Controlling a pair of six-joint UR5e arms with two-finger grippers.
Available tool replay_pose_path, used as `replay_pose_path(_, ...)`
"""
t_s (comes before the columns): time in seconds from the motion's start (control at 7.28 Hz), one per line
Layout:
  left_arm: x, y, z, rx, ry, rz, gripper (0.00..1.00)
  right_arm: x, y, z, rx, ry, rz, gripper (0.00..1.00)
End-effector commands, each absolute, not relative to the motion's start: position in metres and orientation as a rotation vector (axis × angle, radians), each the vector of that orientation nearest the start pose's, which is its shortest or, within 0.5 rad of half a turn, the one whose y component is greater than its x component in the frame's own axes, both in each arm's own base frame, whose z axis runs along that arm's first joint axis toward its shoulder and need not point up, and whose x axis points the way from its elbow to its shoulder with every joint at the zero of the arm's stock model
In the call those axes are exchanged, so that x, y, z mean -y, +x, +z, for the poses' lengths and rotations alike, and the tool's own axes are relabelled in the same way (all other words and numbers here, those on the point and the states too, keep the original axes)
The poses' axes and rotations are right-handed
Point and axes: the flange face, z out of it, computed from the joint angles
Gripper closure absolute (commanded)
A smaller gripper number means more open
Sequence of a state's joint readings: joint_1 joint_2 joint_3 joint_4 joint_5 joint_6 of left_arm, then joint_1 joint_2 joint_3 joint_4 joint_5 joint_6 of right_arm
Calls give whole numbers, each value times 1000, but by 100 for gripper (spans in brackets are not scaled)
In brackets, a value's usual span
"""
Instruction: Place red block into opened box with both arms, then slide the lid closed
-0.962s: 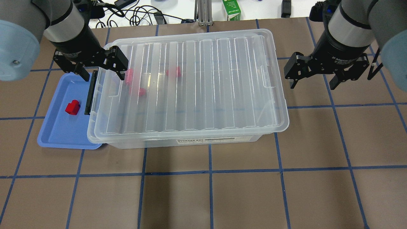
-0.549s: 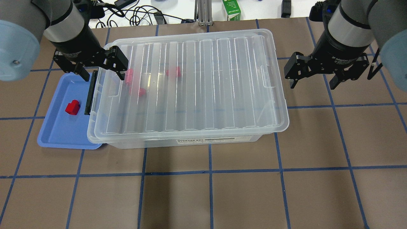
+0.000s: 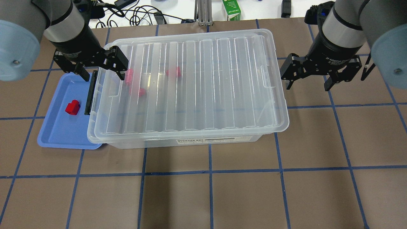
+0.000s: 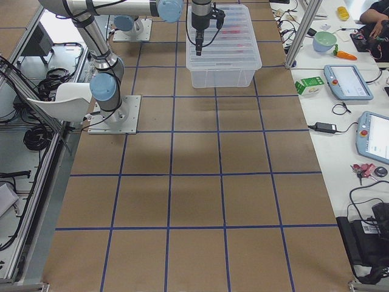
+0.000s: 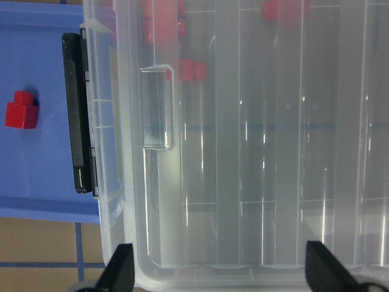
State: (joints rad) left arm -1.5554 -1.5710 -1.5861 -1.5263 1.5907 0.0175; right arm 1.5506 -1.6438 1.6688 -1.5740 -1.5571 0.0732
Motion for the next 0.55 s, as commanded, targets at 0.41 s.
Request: replay_pose_path(0.41,497,-124,485,-3122,2,-45,0,541,130,405,-3062,135,-30,0)
